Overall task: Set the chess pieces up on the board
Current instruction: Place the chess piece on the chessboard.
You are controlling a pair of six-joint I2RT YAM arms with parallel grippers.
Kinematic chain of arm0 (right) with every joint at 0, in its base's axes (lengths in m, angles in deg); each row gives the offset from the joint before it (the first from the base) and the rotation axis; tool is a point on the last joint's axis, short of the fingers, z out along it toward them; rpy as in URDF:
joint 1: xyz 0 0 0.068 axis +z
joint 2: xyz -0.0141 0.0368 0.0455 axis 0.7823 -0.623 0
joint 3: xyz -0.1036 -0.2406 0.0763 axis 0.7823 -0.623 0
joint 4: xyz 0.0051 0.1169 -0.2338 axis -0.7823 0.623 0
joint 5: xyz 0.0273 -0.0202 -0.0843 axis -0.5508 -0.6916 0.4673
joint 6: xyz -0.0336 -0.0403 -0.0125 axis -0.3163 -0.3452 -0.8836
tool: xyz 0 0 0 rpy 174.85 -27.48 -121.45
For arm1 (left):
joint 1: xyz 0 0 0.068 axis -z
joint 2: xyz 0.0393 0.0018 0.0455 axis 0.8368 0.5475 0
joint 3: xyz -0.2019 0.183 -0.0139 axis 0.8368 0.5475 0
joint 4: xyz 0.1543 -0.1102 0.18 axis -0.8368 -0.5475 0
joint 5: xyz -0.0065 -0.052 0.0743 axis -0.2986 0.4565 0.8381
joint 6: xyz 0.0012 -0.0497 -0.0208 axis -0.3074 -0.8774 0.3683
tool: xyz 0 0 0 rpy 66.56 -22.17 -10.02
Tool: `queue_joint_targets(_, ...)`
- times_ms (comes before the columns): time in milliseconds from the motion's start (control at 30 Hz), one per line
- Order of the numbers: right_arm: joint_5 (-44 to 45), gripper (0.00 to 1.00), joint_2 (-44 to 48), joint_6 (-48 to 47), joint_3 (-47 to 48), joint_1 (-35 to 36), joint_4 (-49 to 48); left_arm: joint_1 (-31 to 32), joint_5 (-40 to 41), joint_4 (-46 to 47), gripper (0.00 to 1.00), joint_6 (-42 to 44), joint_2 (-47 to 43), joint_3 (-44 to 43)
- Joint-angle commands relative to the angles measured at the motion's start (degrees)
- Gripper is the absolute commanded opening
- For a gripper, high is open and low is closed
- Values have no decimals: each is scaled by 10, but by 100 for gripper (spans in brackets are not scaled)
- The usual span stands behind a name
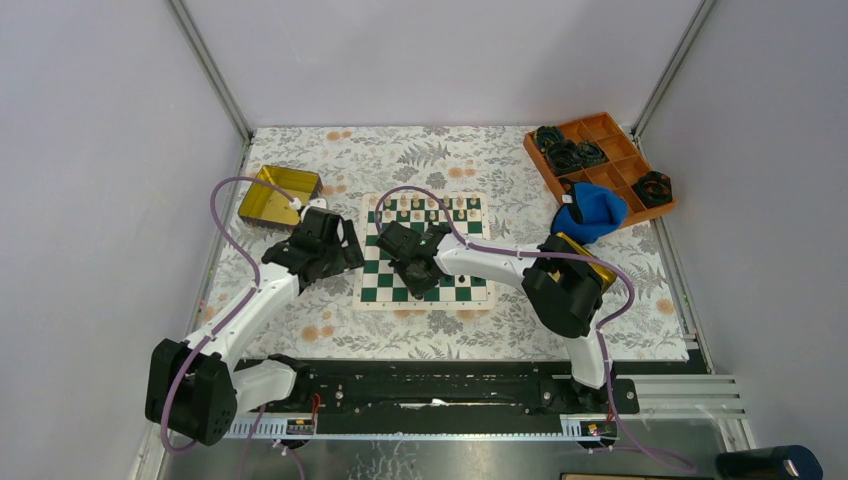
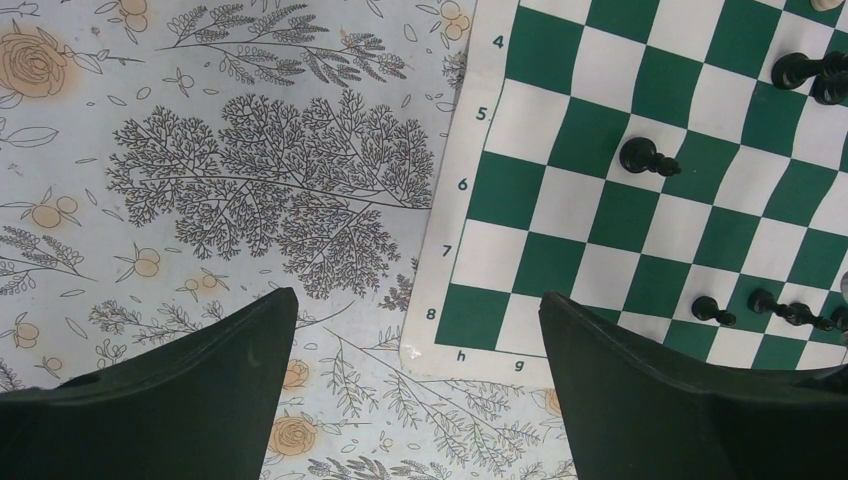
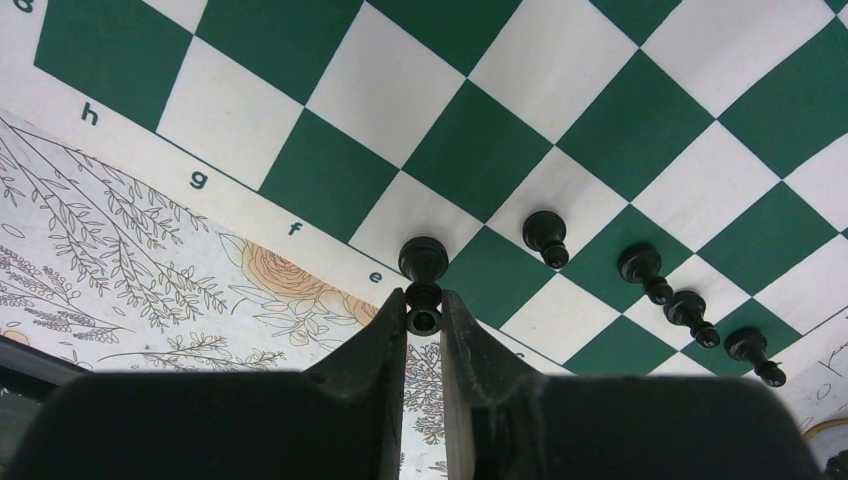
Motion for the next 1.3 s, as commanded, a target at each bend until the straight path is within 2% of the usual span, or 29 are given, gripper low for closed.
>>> queue_joint_targets(0,5,14,0,1,4,7,-12,6,16,21,99,0,-13,5)
queue_joint_targets(233,7,9,-6,-5,23,8,-3,7,17,22,99,0,-10,5)
queue_joint_targets(1267,1,9,-18,-9,36,8,0,7,18,24,99,0,-1,4)
